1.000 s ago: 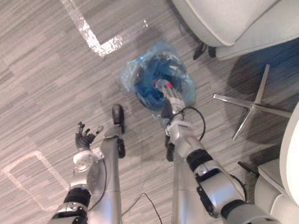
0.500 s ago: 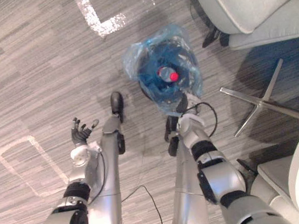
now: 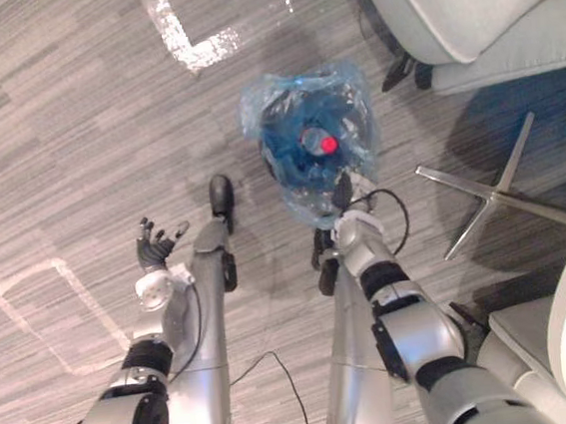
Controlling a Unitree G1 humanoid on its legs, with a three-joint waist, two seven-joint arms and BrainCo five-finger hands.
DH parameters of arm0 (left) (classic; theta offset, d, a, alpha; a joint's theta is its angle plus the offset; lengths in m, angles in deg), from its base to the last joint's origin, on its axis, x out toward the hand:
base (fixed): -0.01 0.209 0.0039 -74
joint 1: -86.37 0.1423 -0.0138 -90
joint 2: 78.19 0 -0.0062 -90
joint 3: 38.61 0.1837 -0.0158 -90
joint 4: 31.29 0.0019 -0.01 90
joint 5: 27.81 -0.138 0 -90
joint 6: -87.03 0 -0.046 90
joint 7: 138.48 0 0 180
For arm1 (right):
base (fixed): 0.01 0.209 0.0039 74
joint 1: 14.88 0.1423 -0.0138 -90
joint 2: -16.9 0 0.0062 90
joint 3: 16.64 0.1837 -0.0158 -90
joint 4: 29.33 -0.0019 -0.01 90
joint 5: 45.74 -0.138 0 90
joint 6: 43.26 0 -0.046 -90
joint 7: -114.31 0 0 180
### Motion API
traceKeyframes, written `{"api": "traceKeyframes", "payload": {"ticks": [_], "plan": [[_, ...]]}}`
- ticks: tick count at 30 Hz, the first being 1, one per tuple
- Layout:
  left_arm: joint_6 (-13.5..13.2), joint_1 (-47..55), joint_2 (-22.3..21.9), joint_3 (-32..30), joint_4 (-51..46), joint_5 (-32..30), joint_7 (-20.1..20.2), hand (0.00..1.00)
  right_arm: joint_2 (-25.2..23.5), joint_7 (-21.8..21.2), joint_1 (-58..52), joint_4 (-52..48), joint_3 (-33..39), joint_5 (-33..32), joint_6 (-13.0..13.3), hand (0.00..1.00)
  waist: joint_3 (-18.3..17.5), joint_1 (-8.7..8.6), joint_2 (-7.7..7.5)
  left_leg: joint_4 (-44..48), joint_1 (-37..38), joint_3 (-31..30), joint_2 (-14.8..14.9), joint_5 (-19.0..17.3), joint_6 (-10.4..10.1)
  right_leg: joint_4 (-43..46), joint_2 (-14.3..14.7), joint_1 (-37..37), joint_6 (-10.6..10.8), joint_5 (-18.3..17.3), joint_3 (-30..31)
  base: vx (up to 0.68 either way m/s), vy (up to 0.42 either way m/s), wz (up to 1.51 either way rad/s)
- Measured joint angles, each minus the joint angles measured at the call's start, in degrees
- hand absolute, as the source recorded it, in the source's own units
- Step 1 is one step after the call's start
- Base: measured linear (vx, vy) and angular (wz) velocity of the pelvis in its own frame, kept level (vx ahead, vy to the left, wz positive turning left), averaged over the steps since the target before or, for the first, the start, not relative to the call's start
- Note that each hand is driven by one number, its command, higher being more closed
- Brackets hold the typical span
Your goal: Gather rubbish on tea table into small bin, then transfer packed bag to large trash can.
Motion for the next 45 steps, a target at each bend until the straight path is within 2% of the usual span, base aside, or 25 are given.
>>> {"api": "traceKeyframes", "payload": {"ticks": [9, 17, 18, 24, 33, 45], "plan": [[0.96, 2.57, -2.77, 0.4, -1.59, -0.11, 0.45, 0.0, -1.51, 0.04, -6.51, -10.18, -3.31, -4.17, 0.91, 1.0, -0.08, -0.07, 0.15, -3.88, 7.61, 2.01, 1.32, 0.39, 0.63, -6.26, 0.93, 7.8, 0.71, 2.17, 0.86, -0.01, -0.003, -0.11], [1.93, 5.09, -2.76, 0.33, -1.86, -0.27, 1.63, 0.0, -2.93, -1.25, -11.34, -15.78, -3.46, -6.09, 2.6, 1.0, -0.38, -0.08, 0.13, -5.38, 13.55, 2.34, 1.76, -0.39, 0.59, -9.45, 1.39, 14.47, 0.77, 2.55, 0.67, 0.02, -0.007, -0.05], [2.01, 5.26, -2.76, 0.32, -1.85, -0.3, 1.65, 0.0, -3.37, -1.39, -11.83, -15.86, -3.46, -6.04, 2.83, 0.0, -0.41, -0.1, 0.14, -5.52, 14.28, 2.39, 1.78, -0.45, 0.58, -9.66, 1.4, 15.18, 0.77, 2.54, 0.68, 0.0, 0.0, 0.0], [2.42, 5.58, -2.76, 0.13, -1.6, -1.39, 1.72, 0.0, -4.08, -1.38, -13.6, -15.91, -3.32, -5.31, 2.86, 0.0, -0.56, -0.07, 0.15, -7.21, 16.17, 2.87, 1.79, -0.18, 0.55, -10.72, 1.42, 16.66, 0.74, 2.68, 0.83, 0.0, 0.0, 0.0], [2.4, 5.61, -2.73, -0.89, -0.91, -2.1, 1.46, 0.0, -3.97, 0.23, -13.04, -15.74, -3.01, 1.85, 2.76, 0.0, -0.56, -0.09, 0.15, -8.24, 16.34, 3.11, 2.04, 0.08, 0.4, -12.25, 1.6, 16.88, 0.74, 3.1, 0.82, 0.02, -0.009, -0.01], [1.25, 5.47, -2.36, -0.73, 1.12, -2.45, 1.42, 0.0, -2.04, -2.12, -10.22, -8.53, -10.06, 5.73, 3.35, 0.0, -0.56, -0.16, 0.14, -8.81, 16.6, 3.76, 2.23, -0.02, 0.53, -13.61, 1.74, 17.12, 0.94, 3.68, 1.15, 0.01, -0.001, -0.02]]}}
